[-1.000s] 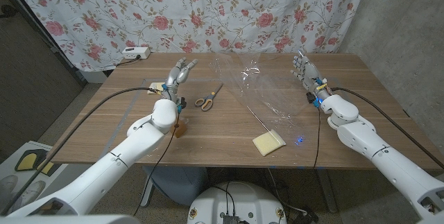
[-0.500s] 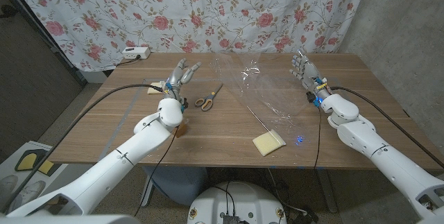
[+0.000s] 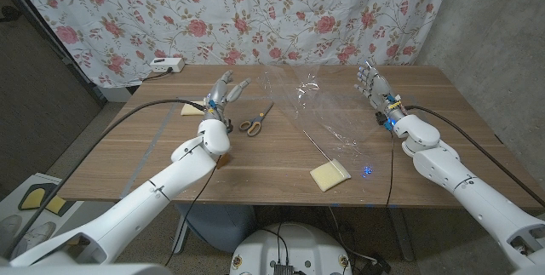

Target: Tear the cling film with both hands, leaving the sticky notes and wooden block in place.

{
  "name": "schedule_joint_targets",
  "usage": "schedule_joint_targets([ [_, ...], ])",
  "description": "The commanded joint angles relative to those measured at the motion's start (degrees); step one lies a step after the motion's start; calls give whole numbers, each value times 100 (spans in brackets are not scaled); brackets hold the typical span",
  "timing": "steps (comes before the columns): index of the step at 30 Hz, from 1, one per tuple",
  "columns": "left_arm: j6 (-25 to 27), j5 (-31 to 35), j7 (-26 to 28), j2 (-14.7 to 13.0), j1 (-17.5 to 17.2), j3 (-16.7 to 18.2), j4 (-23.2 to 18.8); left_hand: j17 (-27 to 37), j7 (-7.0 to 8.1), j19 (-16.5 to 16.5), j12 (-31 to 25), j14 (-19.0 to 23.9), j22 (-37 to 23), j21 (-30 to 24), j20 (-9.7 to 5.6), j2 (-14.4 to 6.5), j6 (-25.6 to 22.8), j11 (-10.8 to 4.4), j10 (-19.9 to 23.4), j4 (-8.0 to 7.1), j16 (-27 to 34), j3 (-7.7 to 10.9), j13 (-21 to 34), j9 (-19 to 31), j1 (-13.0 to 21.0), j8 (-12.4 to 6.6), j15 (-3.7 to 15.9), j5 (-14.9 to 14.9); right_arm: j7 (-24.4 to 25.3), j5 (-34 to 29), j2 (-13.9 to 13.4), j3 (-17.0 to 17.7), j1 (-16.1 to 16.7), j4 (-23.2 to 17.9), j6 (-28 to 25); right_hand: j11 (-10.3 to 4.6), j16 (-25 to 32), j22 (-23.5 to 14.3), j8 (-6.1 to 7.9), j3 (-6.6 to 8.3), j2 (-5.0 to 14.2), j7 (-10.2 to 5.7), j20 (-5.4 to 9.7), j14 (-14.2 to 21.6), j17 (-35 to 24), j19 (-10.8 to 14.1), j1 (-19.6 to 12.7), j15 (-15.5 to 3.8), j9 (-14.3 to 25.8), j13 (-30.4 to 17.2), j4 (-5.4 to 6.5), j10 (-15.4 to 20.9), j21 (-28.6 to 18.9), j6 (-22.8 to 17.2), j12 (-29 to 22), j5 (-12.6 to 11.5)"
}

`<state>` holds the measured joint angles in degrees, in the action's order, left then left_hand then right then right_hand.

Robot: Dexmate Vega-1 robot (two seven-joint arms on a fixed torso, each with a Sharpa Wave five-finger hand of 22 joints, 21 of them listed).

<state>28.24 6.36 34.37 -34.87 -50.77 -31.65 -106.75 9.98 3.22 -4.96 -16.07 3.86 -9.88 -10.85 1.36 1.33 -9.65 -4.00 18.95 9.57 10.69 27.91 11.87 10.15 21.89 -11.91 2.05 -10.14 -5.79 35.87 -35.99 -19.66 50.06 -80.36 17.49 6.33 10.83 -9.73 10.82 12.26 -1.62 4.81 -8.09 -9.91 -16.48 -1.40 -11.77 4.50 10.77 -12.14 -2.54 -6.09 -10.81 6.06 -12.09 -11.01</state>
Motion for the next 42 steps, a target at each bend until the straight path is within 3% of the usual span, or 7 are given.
schedule_joint_targets([
  [1, 482, 450, -110, 5, 255, -303, 44, 11, -113, 23, -13, -38, -8, 4, 4, 1, -173, -17, 95, 1, 2, 31, 19, 24, 105, -75, -2, 14, -56, 55, 28, 14, -21, 28, 42, 11, 25, -20, 6, -1, 61, -18, -17, -246, 0, -19, 7, 12, 27, -16, -21, -32, 9, 54, 7, 5],
  [23, 887, 1338, -404, -36, 623, -884, 263, 9, -41, -134, -52, 314, -1, -25, 41, -67, 29, -103, 420, 50, 98, 137, 43, 35, 595, 64, 48, -3, -182, 204, 113, 68, -34, 162, 174, -10, 64, -20, 43, 18, 111, -29, -29, -188, 44, 23, -27, -1, 27, -23, -52, 54, -16, -4, -33, 9],
  [24, 909, 1370, -406, -28, 632, -899, 277, 9, 6, -219, -65, 400, 1, -49, -127, -17, 66, -145, 488, 62, 111, 135, 61, 36, 700, 73, 119, -5, -197, 211, 112, 71, -33, 162, 182, -9, 64, -20, 43, 19, 113, -34, -29, -188, 45, 24, -30, 1, 27, -23, -54, 55, -16, -3, -33, 9],
  [30, 1027, 1468, -474, 16, 661, -945, 294, 10, 48, -249, -78, 483, 4, -44, -160, 45, 224, -112, 554, 55, 118, 116, 81, 36, 777, 120, 118, -4, -180, 210, 83, 81, -12, 100, 156, -6, 67, -19, 43, 24, 124, -35, -28, -186, 56, 25, -41, 2, 27, -24, -64, 59, -16, -1, -35, 11],
  [33, 1071, 1503, -459, 52, 663, -949, 313, 11, 76, -260, -142, 520, 4, -36, -159, 85, 349, -143, 757, 34, 115, 92, 103, 36, 824, 143, 124, -2, -219, 205, 91, 75, -24, 126, 194, -8, 69, -19, 44, 25, 126, -35, -29, -184, 59, 26, -44, 2, 27, -24, -67, 61, -17, -3, -35, 12],
  [35, 1130, 1528, -486, 63, 675, -962, 308, 12, 91, -263, -273, 532, 4, -23, -154, 121, 372, -169, 1190, -3, 102, 50, 141, 34, 876, 110, 124, 0, -228, 219, 102, 72, -30, 128, 191, -23, 71, -19, 59, 27, 130, -95, -30, -183, 68, 27, -50, 2, 26, -25, -75, 75, -17, -38, -41, 14],
  [42, 1518, 1755, -513, 149, 771, -1107, 318, 10, 65, -276, -349, 626, 3, -19, -167, 152, 288, -180, 1500, -31, 119, 1, 172, 33, 909, 64, 157, 6, -282, 237, 123, 47, -60, 173, 173, -51, 77, -19, 57, 28, 135, -82, -30, -174, 82, 40, -59, -3, 26, -26, -88, 129, -22, -34, -61, 17],
])
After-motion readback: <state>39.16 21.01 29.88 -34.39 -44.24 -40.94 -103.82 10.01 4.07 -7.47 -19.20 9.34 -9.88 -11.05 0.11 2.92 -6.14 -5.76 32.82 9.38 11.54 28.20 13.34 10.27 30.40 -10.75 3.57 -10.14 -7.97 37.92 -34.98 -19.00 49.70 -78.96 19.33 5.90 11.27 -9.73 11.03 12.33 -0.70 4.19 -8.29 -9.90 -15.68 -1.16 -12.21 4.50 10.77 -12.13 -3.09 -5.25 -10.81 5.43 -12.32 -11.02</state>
